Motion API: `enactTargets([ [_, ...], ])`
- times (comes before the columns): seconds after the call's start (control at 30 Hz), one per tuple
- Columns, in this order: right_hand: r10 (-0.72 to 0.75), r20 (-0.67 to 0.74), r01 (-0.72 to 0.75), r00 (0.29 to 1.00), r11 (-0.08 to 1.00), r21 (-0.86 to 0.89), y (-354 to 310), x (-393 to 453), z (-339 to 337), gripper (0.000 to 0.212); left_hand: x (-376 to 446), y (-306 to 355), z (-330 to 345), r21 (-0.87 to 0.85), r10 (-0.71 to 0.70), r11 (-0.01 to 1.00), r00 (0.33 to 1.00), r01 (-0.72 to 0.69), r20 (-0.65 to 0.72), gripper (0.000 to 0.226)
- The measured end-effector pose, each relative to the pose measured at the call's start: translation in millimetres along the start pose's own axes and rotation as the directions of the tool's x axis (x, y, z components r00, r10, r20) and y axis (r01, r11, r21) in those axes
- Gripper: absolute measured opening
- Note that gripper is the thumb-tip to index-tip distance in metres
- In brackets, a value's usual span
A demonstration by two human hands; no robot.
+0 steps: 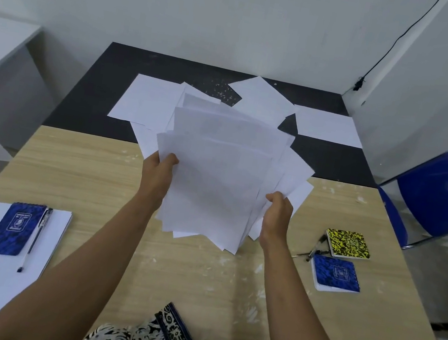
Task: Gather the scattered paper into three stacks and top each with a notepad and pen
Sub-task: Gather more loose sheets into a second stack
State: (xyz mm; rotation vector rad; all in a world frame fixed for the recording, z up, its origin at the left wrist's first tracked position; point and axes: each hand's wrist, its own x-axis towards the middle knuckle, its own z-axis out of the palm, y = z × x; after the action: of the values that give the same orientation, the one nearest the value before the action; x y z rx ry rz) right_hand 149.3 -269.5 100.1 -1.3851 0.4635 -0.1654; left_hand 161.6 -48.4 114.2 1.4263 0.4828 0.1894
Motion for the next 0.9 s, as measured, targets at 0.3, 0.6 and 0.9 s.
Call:
enactTargets([
  [0.3, -0.054, 0.064, 0.055, 0.996, 0.998, -0.016, -3.4, -12.2, 0.4, 0.019, -7.9, 9.7, -2.2, -0.034, 0.038, 0.999, 0.999, -0.037, 0.025, 0.012],
  [0.6, -0.109, 0.119, 0.117, 0.987, 0.991, -0.062, -6.7, -19.8, 3.5, 0.026, -15.7, 12.8, -4.2, -0.04, 0.054, 0.998, 0.997, -0.052, 0.049, 0.013],
  [0.9, -0.103, 0.197, 0.125, 0.975, 0.987, -0.1, -3.9, -22.7, 4.1, 0.046, -17.7, 11.4, -7.5, -0.071, 0.074, 0.995, 0.994, -0.068, 0.077, 0.02],
])
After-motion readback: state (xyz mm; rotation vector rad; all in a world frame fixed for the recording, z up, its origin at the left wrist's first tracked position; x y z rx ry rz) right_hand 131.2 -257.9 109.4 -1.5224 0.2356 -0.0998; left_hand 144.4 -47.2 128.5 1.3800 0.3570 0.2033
